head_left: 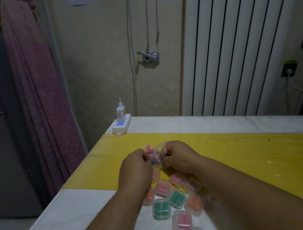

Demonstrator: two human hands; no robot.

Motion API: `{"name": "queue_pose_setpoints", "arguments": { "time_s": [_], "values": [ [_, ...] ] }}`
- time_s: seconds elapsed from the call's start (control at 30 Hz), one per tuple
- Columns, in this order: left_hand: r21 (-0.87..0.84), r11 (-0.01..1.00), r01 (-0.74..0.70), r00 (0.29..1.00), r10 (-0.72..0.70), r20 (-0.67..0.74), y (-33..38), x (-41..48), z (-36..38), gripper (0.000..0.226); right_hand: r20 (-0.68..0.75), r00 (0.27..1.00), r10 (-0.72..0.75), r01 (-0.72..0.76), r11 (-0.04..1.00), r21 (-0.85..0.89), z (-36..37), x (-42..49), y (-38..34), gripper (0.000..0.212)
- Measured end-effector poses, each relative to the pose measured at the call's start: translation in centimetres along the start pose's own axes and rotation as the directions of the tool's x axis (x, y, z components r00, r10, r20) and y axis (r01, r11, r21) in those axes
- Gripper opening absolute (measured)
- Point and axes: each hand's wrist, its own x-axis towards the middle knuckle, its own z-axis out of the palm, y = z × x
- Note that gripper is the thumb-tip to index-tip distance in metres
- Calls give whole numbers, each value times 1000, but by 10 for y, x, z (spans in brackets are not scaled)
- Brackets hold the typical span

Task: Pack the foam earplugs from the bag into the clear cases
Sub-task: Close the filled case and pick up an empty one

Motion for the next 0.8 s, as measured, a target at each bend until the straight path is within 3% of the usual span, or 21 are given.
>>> {"name": "queue_pose_setpoints", "arguments": {
  "time_s": [0.2,0.4,0.57,0.67,0.73,0.8],
  "values": [
    [21,1000,-14,1000,14,3,0,0,0,7,-31,998,-53,46,977,-207,6,-2,-9,21],
    [20,1000,-6,1000,6,-3,0,0,0,8,-32,999,19,-28,954,-300,2,-3,-16,13],
    [14,1000,-4,1000,4,-8,1,0,-1,8,22,998,59,-50,955,-291,4,0,-26,24],
    [4,1000,3,1000,-3,-6,2,-1,-1,9,1,1000,19,-18,953,-302,8,-2,-32,10],
    [5,1000,3,1000,-3,-7,2,-1,-2,10,-8,1000,5,-7,945,-327,10,-5,-36,16],
    [2,1000,3,1000,-3,-11,2,-1,-2,10,-30,999,30,-36,974,-222,9,-7,-37,15]
  ]
}}
